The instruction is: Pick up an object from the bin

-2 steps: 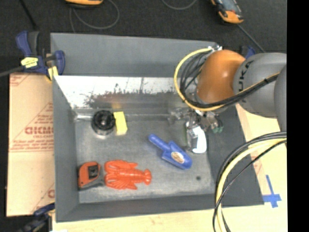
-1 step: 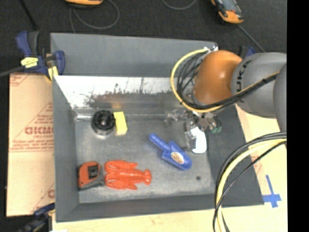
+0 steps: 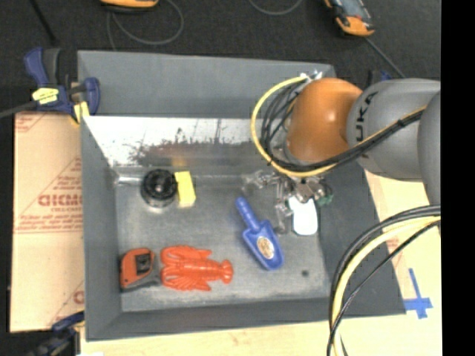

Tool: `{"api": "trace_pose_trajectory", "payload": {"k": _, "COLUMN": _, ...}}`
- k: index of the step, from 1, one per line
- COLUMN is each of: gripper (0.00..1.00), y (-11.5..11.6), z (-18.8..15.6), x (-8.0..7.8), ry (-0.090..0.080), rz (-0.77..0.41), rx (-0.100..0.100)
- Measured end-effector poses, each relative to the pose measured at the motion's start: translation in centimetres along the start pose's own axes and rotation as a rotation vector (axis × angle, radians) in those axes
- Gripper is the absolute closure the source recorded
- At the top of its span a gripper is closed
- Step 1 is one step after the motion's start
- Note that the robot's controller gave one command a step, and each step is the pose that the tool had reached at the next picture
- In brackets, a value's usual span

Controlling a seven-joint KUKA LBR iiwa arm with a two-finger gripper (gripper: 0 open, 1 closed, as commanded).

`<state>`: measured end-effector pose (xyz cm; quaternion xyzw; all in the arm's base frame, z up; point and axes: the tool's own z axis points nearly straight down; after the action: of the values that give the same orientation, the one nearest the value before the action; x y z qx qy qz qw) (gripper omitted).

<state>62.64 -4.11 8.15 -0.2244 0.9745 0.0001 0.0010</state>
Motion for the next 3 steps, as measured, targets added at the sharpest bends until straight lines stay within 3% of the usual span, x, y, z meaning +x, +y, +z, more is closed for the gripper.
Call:
{"api": "trace_pose_trajectory", "payload": {"k": 1, "gripper": 1.00, "y": 1.4, "z": 1.1, "x": 1.1, "ry": -0.001, "rz": -0.110, "rx": 0.001}}
{"api": "trace_pose_trajectory", "payload": {"k": 2, "gripper": 1.00, "y": 1.4, "z": 1.1, "x": 1.1, "ry": -0.001, "rz": -0.111, "rx": 0.001}}
{"api": "trace_pose_trajectory", "payload": {"k": 3, "gripper": 1.00, "y": 3.1, "z": -6.8, "x": -1.5, "ry": -0.003, "rz": -0.131, "rx": 0.001}}
